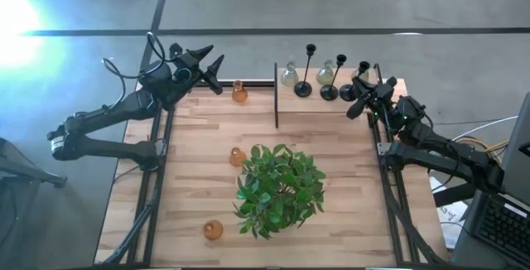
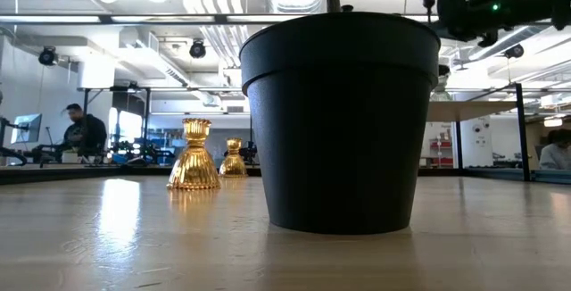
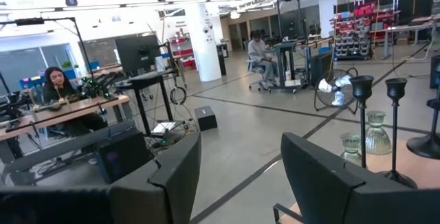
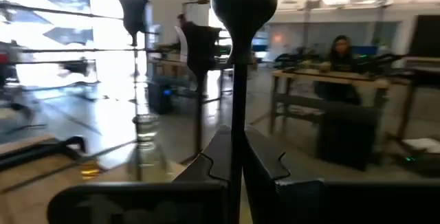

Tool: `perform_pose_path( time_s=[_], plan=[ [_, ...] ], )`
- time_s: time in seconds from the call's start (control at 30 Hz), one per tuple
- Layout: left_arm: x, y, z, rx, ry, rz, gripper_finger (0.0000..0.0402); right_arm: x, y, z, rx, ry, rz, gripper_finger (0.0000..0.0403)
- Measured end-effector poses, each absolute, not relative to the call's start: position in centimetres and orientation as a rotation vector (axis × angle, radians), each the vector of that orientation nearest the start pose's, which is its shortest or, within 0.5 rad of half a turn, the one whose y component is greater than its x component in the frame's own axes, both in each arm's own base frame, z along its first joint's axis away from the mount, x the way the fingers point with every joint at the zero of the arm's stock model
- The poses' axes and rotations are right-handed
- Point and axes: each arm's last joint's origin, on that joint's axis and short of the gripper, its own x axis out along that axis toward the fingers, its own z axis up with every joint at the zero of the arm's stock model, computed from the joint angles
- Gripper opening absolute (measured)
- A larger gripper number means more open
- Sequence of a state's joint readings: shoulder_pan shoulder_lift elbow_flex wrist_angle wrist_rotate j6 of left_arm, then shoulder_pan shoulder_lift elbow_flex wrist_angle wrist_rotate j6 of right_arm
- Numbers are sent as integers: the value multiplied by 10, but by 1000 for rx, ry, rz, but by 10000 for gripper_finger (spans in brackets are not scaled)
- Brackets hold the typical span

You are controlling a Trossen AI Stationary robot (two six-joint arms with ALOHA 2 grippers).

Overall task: Pick & Place candle stick holders
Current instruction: Put the black candle holder on the shelf

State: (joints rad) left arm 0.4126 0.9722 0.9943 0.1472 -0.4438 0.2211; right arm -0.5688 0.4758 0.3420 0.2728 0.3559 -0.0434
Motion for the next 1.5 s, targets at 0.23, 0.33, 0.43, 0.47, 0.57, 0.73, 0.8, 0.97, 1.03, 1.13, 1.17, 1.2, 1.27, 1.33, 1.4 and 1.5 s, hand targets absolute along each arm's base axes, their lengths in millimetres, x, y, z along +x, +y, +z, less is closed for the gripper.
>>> perform_pose_path(
  time_s=[0.23,0.33,0.43,0.47,0.57,0.73,0.8,0.97,1.03,1.13,1.17,1.2,1.27,1.33,1.4,1.5],
  plan=[
    [185,95,403,204,-79,870,206,101,-80,250,-83,-96,-1024,8],
    [185,95,403,204,-79,873,206,101,-81,240,-77,-101,-1054,8],
    [185,95,403,204,-79,874,206,99,-81,235,-79,-154,-1099,8],
    [185,95,403,204,-79,874,206,99,-81,233,-79,-152,-1118,8],
    [185,95,403,204,-79,874,206,98,-82,228,-77,-141,-1137,8],
    [185,95,403,204,-78,874,206,98,-82,225,-79,-127,-1161,8],
    [185,95,403,204,-78,874,206,98,-84,224,-85,-117,-1169,8],
    [185,95,403,204,-78,877,206,98,-88,221,-94,-82,-1198,8],
    [185,95,403,203,-79,877,206,99,-90,220,-89,-71,-1200,8],
    [185,95,403,202,-79,877,206,100,-92,218,-81,-64,-1210,8],
    [185,95,403,202,-79,877,206,100,-93,218,-81,-61,-1210,8],
    [185,95,403,202,-79,877,206,101,-93,217,-80,-58,-1211,8],
    [185,95,403,202,-78,877,206,102,-94,216,-79,-52,-1214,8],
    [185,95,403,201,-79,877,206,102,-96,215,-73,-45,-1221,8],
    [185,95,403,201,-78,877,206,102,-97,214,-60,-41,-1227,8],
    [185,95,403,201,-78,877,206,103,-99,213,-50,-42,-1232,8]
  ],
)
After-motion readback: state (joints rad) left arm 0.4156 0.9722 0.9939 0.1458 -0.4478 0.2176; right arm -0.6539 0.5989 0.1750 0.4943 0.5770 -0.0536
